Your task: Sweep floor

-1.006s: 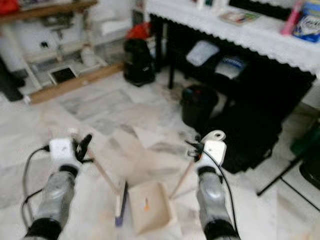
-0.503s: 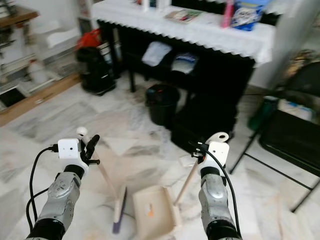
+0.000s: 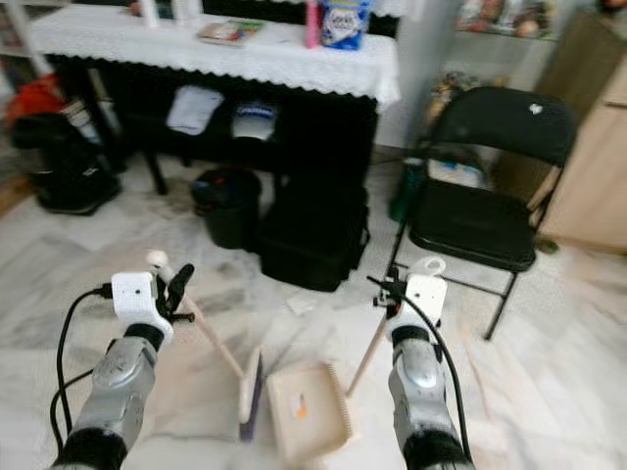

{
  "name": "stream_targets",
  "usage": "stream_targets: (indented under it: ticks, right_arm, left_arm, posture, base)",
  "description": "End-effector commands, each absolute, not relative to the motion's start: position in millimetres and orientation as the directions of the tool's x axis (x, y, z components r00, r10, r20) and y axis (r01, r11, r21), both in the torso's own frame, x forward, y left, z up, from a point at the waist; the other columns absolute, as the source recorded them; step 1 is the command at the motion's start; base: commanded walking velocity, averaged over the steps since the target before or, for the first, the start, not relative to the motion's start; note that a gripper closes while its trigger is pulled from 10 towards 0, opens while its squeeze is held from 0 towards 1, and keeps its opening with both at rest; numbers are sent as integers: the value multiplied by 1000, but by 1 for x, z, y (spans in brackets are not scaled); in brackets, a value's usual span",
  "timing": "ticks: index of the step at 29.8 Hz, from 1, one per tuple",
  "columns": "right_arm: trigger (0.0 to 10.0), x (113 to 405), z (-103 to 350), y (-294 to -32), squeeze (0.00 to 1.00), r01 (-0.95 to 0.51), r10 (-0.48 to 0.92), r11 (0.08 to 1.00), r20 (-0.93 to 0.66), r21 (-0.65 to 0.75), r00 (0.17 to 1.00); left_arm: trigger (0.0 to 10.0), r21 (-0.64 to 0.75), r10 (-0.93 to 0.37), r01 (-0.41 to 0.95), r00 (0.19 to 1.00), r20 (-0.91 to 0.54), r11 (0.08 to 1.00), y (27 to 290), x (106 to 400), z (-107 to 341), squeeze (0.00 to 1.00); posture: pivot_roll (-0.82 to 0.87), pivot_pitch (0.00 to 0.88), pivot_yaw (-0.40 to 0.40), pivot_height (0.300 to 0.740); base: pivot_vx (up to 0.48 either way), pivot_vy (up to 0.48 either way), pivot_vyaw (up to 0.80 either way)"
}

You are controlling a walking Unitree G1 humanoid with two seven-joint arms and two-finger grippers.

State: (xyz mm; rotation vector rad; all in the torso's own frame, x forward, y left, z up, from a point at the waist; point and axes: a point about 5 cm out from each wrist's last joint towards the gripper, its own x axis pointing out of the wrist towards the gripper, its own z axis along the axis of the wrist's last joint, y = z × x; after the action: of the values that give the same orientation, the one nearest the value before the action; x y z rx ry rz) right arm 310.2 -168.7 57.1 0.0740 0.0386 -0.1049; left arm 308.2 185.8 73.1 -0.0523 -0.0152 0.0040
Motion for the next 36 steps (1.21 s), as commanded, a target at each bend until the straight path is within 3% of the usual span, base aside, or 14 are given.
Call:
stream_targets:
  ticks: [1,12,25,36]
  right_arm:
    - [10000,313,65,-172,0,112,-112,991,-4,79,994]
    - [10000,312,65,-171,0,111,-112,990,4,85,994]
    - [10000,311,67,-170,0,106,-108,991,17,77,994]
    - [10000,312,66,-168,0,97,-98,992,13,76,995]
  left_arm:
    - [10000,-61,-6,8,999,44,998,182,311,80,0]
    - [10000,-57,-11,14,999,53,998,182,311,81,0]
    - [10000,-64,-19,22,999,38,998,179,312,79,0]
    - [10000,-63,-20,22,999,35,998,180,311,78,0]
  posture:
    - [-33,31,17,740]
    - [-31,30,18,740]
    - [-33,27,17,740]
    - [-33,20,19,740]
  base:
    - [0,0,-800]
    - [0,0,-800]
    - [0,0,0]
    - [0,340,0]
